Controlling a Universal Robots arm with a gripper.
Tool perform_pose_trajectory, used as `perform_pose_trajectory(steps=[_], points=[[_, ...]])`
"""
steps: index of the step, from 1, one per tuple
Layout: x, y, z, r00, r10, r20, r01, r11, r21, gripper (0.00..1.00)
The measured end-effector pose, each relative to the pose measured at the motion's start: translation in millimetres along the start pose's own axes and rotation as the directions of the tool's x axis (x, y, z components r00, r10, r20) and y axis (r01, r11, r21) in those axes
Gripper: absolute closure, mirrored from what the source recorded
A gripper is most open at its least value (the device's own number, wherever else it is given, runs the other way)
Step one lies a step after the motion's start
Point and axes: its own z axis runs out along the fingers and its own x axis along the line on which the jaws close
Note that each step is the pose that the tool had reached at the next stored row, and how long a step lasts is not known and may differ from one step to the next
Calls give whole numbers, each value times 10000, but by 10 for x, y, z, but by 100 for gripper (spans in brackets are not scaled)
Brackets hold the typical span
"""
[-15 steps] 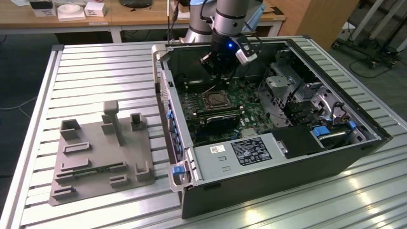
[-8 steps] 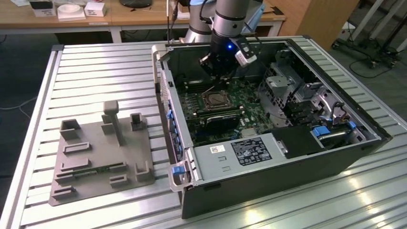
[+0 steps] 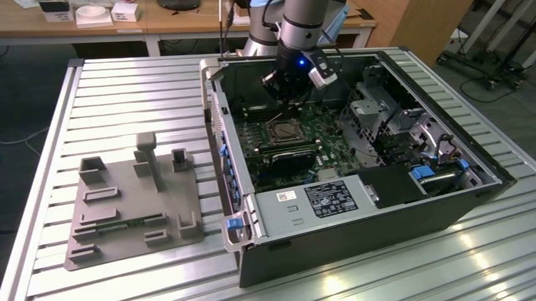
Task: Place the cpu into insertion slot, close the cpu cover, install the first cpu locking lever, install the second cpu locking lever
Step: 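Install the first cpu locking lever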
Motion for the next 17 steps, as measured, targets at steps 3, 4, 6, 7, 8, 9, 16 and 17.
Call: perform_pose_trajectory(steps=[3, 4, 6, 7, 8, 9, 16, 17], points=[[8, -1, 6, 10000, -1, 2, 1, 10000, -41, 90], [10, -1, 8, 10000, -1, 1, 1, 10000, -40, 90], [11, -2, 12, 10000, 0, -1, 0, 10000, -40, 90], [11, -1, 17, 10000, -1, 1, 1, 10000, -44, 90], [11, -2, 23, 10000, 0, 1, 0, 10000, -43, 90], [11, -2, 32, 10000, -1, 0, 1, 10000, -42, 90], [10, -5, 82, 10000, 1, 0, -1, 10000, -42, 90], [8, -5, 88, 10000, 0, 0, 0, 10000, -42, 90]])
